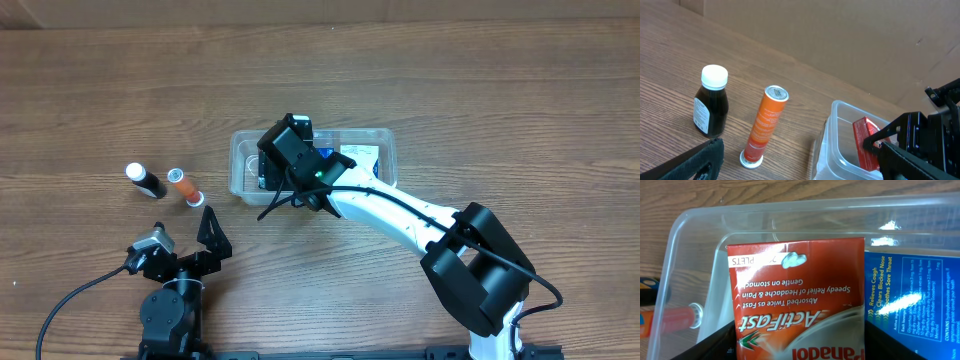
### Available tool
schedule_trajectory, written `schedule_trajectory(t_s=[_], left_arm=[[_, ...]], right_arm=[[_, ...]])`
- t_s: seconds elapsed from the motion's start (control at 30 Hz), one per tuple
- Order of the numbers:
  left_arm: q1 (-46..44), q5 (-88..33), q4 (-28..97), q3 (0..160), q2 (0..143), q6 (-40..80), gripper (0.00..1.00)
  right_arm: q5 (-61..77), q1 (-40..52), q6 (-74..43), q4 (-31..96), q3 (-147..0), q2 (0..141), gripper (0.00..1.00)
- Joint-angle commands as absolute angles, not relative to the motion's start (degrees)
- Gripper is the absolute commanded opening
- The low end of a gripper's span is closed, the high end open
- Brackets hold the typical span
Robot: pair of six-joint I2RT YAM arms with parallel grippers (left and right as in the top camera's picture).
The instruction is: Pack container
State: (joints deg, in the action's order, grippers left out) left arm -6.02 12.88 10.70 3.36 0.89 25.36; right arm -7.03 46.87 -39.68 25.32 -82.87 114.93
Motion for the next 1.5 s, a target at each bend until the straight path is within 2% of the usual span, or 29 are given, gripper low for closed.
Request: schedule_trajectory(t_s=[0.0, 0.1, 0.33, 0.43, 0.47, 0.57, 0.63, 0.8, 0.87, 0.97, 1.0, 1.13, 1.3, 1.4, 1.43, 1.47], left_arm=[[-6.39, 13.54, 10.7, 3.38, 0.36, 25.76, 1.0], [-6.39, 13.54, 10.7, 3.38, 0.36, 25.76, 1.0], [-6.39, 13.54, 10.7, 3.38, 0.36, 25.76, 1.0], [-6.39, 13.54, 10.7, 3.38, 0.36, 25.76, 1.0], [-6.39, 13.54, 10.7, 3.38, 0.36, 25.76, 1.0], [-6.39, 13.54, 10.7, 3.38, 0.36, 25.76, 1.0], [-6.39, 13.54, 10.7, 3.38, 0.36, 25.76, 1.0], [-6.39, 13.54, 10.7, 3.38, 0.36, 25.76, 1.0], [-6.39, 13.54, 10.7, 3.38, 0.36, 25.76, 1.0], [-6.39, 13.54, 10.7, 3.38, 0.36, 25.76, 1.0], [-6.39, 13.54, 10.7, 3.38, 0.36, 25.76, 1.0], [-6.39, 13.54, 10.7, 3.38, 0.36, 25.76, 1.0], [-6.39, 13.54, 10.7, 3.38, 0.36, 25.76, 1.0], [-6.39, 13.54, 10.7, 3.38, 0.36, 25.76, 1.0], [-6.39, 13.54, 10.7, 3.38, 0.36, 25.76, 1.0], [-6.39, 13.54, 10.7, 3.38, 0.36, 25.76, 1.0]], right_arm=[[-6.9, 46.81, -43.55, 24.91, -82.87, 115.02, 0.73], [-7.14, 46.63, -43.51, 24.67, -82.89, 115.02, 0.83], [-10.02, 44.05, -35.44, 26.63, -83.79, 111.39, 0.84], [-14.17, 42.17, -31.0, 33.45, -85.89, 103.39, 0.85], [-15.66, 40.91, -31.0, 37.12, -86.67, 99.44, 0.9], [-16.45, 33.12, -31.07, 45.91, -87.09, 86.83, 0.93], [-16.23, 23.92, -31.29, 50.81, -87.09, 79.68, 0.95], [-7.22, 7.42, -31.2, 56.8, -87.07, 74.76, 0.99], [-0.95, 6.37, -29.5, 57.36, -86.76, 75.79, 0.97], [3.97, 8.54, -29.04, 56.21, -86.52, 78.06, 0.87], [3.92, 9.67, -28.36, 55.37, -86.52, 78.98, 0.86], [-3.86, 9.78, -28.27, 54.59, -86.52, 81.87, 0.9], [-5.13, 7.33, -28.23, 54.57, -86.52, 82.0, 0.98], [11.11, 8.1, -26.15, 52.73, -86.41, 82.24, 0.93], [18.37, 9.21, -23.05, 50.63, -86.19, 82.63, 0.87], [21.85, 11.44, -22.04, 48.64, -86.08, 83.66, 0.66]])
